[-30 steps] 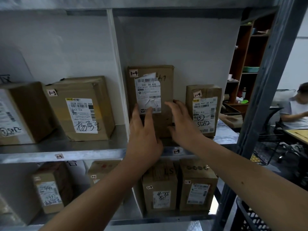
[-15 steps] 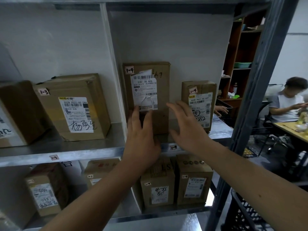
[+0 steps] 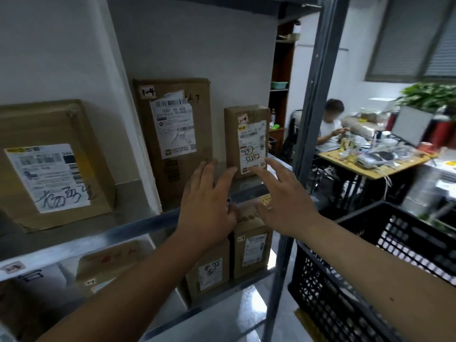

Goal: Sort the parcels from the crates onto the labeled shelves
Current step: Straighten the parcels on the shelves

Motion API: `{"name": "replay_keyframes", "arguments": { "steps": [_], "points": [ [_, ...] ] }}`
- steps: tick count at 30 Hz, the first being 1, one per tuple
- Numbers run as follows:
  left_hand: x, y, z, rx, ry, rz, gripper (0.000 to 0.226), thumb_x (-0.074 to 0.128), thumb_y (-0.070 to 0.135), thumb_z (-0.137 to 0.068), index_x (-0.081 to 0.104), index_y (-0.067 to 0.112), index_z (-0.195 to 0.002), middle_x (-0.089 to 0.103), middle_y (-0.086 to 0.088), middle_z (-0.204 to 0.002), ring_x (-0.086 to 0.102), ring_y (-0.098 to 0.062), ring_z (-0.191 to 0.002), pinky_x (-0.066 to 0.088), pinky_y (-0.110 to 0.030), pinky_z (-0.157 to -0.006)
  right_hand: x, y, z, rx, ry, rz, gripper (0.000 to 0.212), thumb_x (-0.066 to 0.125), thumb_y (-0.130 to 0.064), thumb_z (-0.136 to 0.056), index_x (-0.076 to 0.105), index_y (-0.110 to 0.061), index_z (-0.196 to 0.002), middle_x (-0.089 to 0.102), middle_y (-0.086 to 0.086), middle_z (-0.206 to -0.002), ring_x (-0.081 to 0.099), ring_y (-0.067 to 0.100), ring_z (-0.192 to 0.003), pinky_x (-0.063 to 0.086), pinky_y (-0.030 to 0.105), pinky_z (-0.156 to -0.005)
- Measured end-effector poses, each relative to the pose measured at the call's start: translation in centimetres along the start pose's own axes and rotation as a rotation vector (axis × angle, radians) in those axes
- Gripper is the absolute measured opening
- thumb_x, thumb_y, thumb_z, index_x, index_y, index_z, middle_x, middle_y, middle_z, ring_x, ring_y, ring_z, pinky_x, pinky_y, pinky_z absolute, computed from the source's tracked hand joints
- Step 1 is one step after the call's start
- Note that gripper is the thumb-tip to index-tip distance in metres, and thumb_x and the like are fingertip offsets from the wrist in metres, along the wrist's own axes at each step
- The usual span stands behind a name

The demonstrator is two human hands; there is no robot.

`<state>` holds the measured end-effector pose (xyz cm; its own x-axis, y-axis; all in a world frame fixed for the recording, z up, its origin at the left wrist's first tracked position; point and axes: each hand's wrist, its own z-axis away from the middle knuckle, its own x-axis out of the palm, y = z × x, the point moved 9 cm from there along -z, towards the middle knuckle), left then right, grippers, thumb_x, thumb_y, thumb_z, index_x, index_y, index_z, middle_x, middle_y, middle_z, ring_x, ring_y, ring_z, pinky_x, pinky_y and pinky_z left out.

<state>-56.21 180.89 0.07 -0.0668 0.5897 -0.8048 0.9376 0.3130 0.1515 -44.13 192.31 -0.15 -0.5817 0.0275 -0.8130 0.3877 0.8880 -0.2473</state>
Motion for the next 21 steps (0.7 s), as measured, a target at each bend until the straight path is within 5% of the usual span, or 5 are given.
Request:
{"name": "replay_keyframes", "arguments": {
  "steps": [10, 16, 21],
  "points": [
    [0.4, 1.0, -3.6, -0.009, 0.027, 0.054, 0.080, 0.071, 0.038, -0.091, 0.028, 0.035, -0.158, 0.015, -0.004, -0.169, 0.019, -0.031, -0.154, 0.038, -0.055, -0.118, -0.2, 3.0, -3.0, -0.025, 0.080, -0.091, 0.074, 0.074, -0.019, -0.088, 0.042, -0.029, -0.155, 0.021, 0.012, -0.168, 0.019, 0.036, -0.156, 0.039, 0.053, -0.116],
    [1.3, 2.6, -5.5, -0.055, 0.118, 0.084, 0.070, 0.071, 0.023, -0.094, 0.035, 0.033, -0.153, 0.026, -0.008, -0.164, 0.040, -0.032, -0.142, 0.054, -0.048, -0.102, 0.3, 4.7, -6.2, -0.106, 0.126, -0.257, 0.094, 0.075, -0.004, -0.084, 0.029, -0.044, -0.156, 0.003, 0.010, -0.168, 0.020, 0.038, -0.155, 0.048, 0.051, -0.112],
    [2.4, 3.9, -7.2, -0.122, 0.198, 0.113, 0.073, 0.073, 0.012, -0.090, 0.040, 0.029, -0.152, 0.025, -0.005, -0.164, 0.044, -0.032, -0.143, 0.057, -0.043, -0.103, 0.2, 5.6, -8.4, -0.196, 0.176, -0.256, 0.107, 0.073, 0.006, -0.083, 0.020, -0.050, -0.157, -0.007, 0.014, -0.169, 0.018, 0.043, -0.155, 0.049, 0.054, -0.111]
  ]
}}
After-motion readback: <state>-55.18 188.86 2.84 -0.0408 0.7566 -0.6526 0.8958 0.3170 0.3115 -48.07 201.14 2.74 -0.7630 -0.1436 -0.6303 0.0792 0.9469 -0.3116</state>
